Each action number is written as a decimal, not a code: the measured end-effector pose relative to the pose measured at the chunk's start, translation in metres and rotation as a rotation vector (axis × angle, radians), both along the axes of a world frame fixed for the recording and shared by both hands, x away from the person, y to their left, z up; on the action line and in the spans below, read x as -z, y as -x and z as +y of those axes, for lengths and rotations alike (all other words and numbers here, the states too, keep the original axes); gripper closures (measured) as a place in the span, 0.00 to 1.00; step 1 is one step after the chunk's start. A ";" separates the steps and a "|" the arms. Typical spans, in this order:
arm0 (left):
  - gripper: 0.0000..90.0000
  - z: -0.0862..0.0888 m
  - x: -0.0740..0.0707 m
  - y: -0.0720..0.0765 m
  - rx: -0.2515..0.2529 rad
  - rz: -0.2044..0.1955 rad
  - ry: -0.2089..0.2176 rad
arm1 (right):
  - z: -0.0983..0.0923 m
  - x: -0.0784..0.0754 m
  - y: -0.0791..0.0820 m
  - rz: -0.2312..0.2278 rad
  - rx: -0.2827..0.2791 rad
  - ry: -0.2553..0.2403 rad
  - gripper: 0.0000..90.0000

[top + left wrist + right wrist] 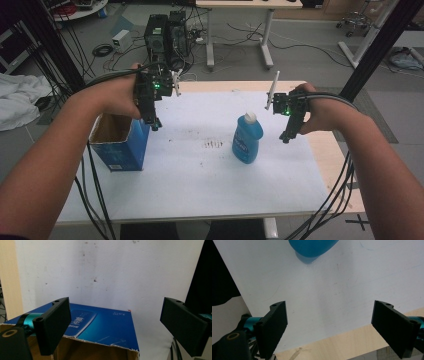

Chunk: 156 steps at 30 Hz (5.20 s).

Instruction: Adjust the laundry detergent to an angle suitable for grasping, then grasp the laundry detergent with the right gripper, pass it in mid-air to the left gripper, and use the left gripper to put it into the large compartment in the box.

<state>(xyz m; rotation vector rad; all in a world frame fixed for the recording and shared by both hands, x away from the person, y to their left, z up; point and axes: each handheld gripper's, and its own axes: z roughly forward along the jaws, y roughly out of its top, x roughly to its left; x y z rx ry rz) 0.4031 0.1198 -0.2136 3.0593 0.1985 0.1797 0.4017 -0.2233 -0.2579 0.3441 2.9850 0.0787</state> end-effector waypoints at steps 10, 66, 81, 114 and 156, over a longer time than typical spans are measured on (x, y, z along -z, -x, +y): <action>0.11 -0.004 0.002 0.002 -0.002 -0.007 -0.004 | -0.004 -0.001 0.001 -0.003 0.000 -0.004 0.14; 0.11 -0.006 0.022 0.015 0.021 -0.011 0.024 | -0.055 0.043 0.035 0.007 0.171 -0.330 0.14; 0.11 -0.005 0.025 0.016 0.029 -0.013 0.012 | -0.052 0.089 0.047 -0.012 0.252 -0.471 0.14; 0.11 0.007 0.028 0.019 0.018 -0.012 0.020 | -0.007 0.146 0.035 -0.177 0.390 -0.761 0.14; 0.11 0.016 0.035 0.014 -0.011 -0.008 0.025 | 0.014 0.162 0.036 -0.374 0.417 -0.927 0.31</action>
